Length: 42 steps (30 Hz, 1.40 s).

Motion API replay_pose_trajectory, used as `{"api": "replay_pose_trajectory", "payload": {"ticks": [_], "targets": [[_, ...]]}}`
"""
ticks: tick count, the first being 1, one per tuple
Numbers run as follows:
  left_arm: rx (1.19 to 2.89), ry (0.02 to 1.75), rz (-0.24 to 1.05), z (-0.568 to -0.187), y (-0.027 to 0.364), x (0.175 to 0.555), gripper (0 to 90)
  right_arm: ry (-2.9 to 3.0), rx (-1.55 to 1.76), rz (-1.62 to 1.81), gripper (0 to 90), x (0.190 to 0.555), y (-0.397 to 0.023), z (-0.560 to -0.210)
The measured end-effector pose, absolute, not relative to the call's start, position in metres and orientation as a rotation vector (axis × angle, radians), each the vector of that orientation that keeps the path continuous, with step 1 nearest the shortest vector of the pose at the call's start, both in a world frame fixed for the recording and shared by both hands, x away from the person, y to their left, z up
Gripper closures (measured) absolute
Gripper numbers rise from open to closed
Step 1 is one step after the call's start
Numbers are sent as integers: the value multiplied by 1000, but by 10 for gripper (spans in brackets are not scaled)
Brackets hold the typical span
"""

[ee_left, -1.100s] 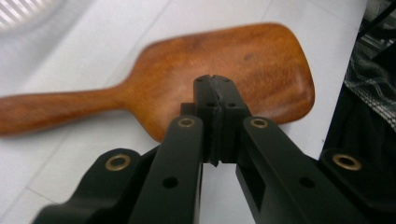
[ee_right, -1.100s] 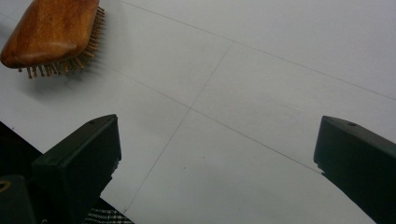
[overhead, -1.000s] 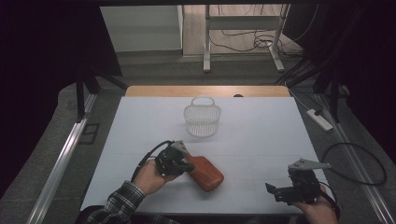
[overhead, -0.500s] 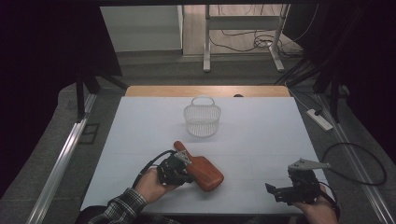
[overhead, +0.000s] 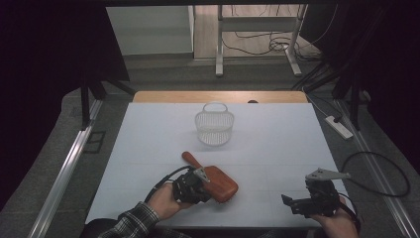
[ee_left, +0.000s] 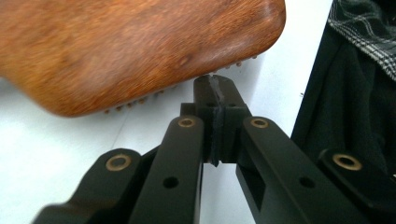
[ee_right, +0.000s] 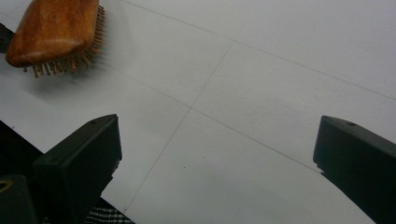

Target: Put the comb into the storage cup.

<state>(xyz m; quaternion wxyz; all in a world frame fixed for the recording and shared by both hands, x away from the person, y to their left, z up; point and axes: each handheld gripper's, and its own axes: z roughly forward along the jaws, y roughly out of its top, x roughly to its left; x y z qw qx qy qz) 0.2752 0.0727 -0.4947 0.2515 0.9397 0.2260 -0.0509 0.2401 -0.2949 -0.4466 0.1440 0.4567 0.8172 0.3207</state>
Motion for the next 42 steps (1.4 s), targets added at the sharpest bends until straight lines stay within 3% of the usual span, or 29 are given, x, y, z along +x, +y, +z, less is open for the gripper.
{"api": "replay_pose_trajectory", "payload": {"ticks": [42], "targets": [[2508, 594, -144, -495, 14, 312, 894, 2363, 1316, 920, 15, 240, -295, -447]]}}
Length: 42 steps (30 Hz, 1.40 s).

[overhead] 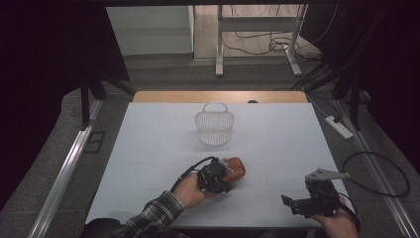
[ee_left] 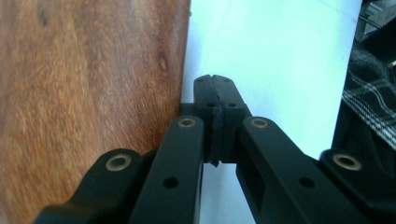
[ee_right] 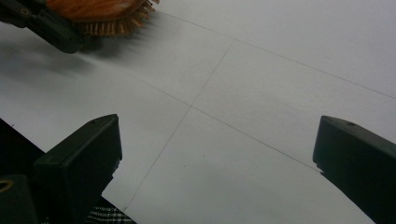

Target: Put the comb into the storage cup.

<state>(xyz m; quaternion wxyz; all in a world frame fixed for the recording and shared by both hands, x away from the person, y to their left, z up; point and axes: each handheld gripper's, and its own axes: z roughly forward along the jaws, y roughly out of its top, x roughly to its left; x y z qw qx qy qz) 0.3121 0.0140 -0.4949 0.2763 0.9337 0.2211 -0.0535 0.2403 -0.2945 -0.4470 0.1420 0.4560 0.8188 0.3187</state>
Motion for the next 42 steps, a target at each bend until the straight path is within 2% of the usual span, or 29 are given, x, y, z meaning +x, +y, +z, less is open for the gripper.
{"api": "replay_pose_trajectory", "payload": {"ticks": [13, 25, 35, 36, 37, 40, 42], "targets": [[2488, 616, -118, -494, 1, 326, 894, 2364, 1318, 918, 15, 241, -295, -447], [2443, 616, -95, -478, 12, 323, 883, 2361, 1319, 918, 15, 240, -295, -447], [2441, 683, -38, -473, 30, 322, 678, 2363, 1317, 918, 15, 241, -295, -447], [2441, 693, -27, -472, 31, 321, 678, 2363, 1317, 917, 15, 241, -295, -447], [2439, 701, -22, -472, 32, 320, 619, 2363, 1318, 917, 15, 241, -295, -447], [2436, 719, 0, -470, 35, 319, 560, 2363, 1317, 918, 15, 241, -295, -447], [2427, 751, 18, -467, 42, 318, 485, 2364, 1320, 920, 15, 241, -295, -447]]}}
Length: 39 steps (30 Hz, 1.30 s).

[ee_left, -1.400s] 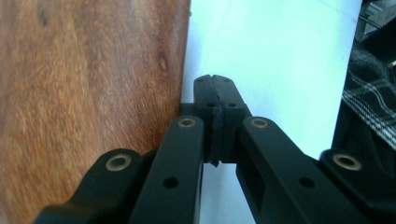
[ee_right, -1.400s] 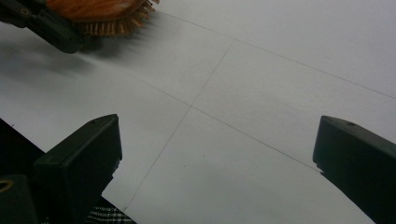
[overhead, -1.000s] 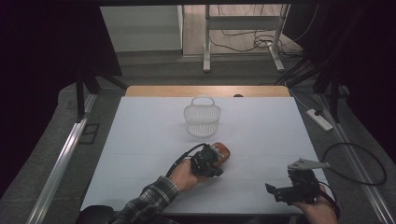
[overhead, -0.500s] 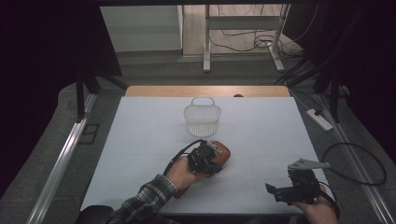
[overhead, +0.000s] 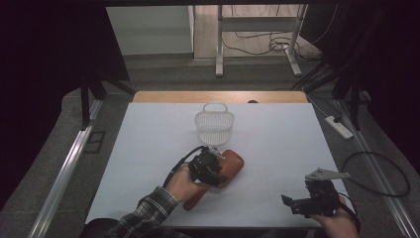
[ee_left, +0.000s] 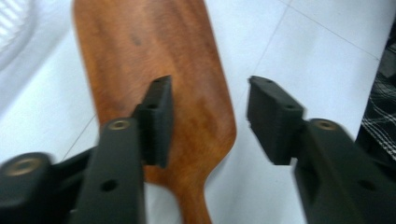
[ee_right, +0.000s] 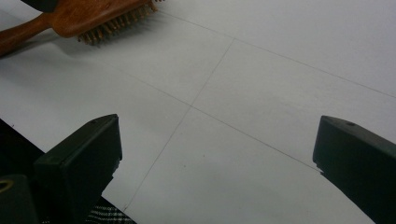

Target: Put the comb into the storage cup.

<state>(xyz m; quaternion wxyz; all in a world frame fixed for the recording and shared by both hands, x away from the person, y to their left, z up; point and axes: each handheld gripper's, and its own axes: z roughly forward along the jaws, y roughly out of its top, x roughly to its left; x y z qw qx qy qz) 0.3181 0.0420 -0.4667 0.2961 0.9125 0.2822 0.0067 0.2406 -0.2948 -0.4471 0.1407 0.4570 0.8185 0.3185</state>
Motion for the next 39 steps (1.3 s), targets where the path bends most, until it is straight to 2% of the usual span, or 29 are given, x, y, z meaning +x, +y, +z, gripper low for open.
{"api": "replay_pose_trajectory", "payload": {"ticks": [6, 10, 11, 14, 18, 25, 28, 39], "targets": [[2406, 823, 30, -467, 57, 315, 348, 2364, 1315, 921, 15, 241, -295, -447], [2389, 857, 27, -468, 67, 313, 224, 2364, 1315, 922, 15, 241, -295, -447], [2388, 867, 29, -468, 70, 313, 224, 2364, 1315, 922, 15, 241, -295, -447], [2378, 887, 21, -467, 78, 310, 126, 2364, 1314, 922, 15, 241, -294, -447], [2399, 894, 34, -466, 83, 306, 68, 2365, 1313, 921, 15, 241, -294, -447], [2420, 915, 58, -466, 91, 298, 0, 2365, 1313, 921, 15, 240, -294, -447], [2443, 909, 101, -467, 94, 296, 0, 2366, 1312, 922, 15, 241, -294, -447], [2473, 900, 93, -479, 84, 294, 0, 2365, 1307, 922, 16, 240, -294, -447]]}}
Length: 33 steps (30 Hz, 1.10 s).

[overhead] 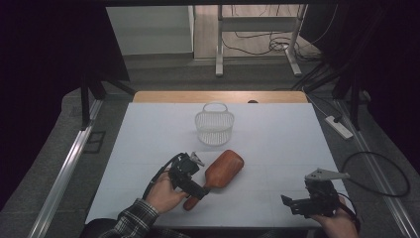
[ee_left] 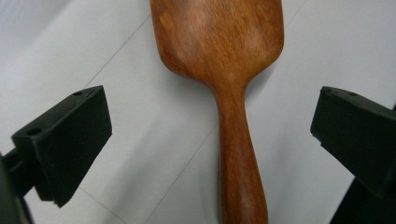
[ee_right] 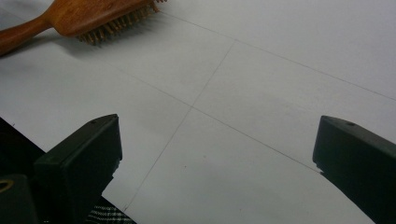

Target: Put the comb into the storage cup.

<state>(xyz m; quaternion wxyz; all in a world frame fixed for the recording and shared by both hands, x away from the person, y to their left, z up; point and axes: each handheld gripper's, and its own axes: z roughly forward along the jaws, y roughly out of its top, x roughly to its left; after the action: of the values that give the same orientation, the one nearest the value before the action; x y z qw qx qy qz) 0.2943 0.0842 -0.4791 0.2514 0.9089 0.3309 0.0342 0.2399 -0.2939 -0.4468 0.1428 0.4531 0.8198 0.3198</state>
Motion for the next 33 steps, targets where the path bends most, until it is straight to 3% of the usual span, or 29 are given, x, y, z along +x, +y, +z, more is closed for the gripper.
{"api": "replay_pose_trajectory", "payload": {"ticks": [30, 33], "targets": [[2566, 950, 55, -512, 67, 292, 0, 2381, 1287, 913, 17, 239, -292, -447], [2562, 947, 70, -511, 66, 292, 56, 2383, 1287, 910, 17, 240, -292, -447]]}}
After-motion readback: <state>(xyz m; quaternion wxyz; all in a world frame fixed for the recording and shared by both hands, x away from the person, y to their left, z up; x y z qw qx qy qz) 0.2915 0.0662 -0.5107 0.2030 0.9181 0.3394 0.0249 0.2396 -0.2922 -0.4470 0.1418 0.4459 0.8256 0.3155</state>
